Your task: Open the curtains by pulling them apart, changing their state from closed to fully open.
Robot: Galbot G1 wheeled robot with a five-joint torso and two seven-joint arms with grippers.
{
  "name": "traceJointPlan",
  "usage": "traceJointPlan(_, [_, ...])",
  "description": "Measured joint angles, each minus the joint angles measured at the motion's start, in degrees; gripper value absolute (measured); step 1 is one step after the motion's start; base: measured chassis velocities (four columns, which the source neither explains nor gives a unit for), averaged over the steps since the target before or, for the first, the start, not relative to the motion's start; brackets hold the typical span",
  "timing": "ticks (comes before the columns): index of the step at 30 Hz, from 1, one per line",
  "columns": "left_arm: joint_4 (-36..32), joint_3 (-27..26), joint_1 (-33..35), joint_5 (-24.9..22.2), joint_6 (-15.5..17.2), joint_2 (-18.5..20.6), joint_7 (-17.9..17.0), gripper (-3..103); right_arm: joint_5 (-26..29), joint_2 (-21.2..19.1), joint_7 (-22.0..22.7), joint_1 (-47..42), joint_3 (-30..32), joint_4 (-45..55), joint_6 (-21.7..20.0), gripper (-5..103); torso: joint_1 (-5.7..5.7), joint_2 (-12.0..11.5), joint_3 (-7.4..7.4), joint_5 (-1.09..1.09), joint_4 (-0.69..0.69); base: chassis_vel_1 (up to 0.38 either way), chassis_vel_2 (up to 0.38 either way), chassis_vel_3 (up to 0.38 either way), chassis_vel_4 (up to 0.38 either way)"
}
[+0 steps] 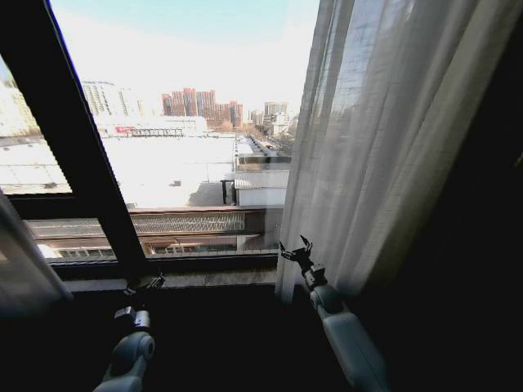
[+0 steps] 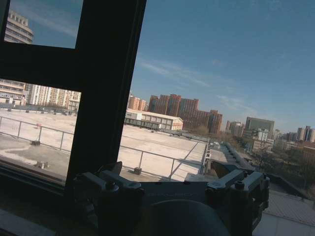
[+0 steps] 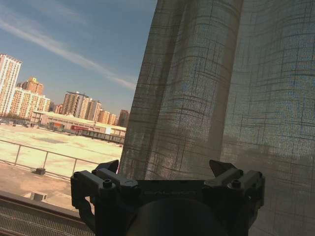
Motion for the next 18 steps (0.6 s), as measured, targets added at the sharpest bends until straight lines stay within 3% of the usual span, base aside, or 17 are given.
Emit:
traceJointPlan(9, [0.00,0.00,0.00,0.00,0.00,0.00,0.00,100,-0.15,-1.23,0.21,0.69,0.80,-1.40,0.24,100,0.00,0.00,0.00,0.01,-0.01,0.000,0.000,0.000,0.000])
traceJointPlan(16, [0.00,0.00,0.00,0.00,0.00,0.00,0.00,100,-0.74,0.17,0.40,3.08,0.08,-3.71,0.24,103,0.00,0.00,-0.01,0.00,0.01,0.000,0.000,0.000,0.000])
traceJointPlan(18, [0.00,0.00,0.00,0.00,0.00,0.00,0.00,100,-0.80,0.57,0.43,3.46,-0.07,-4.02,0.25,96,0.00,0.00,-0.01,0.00,0.02,0.000,0.000,0.000,0.000])
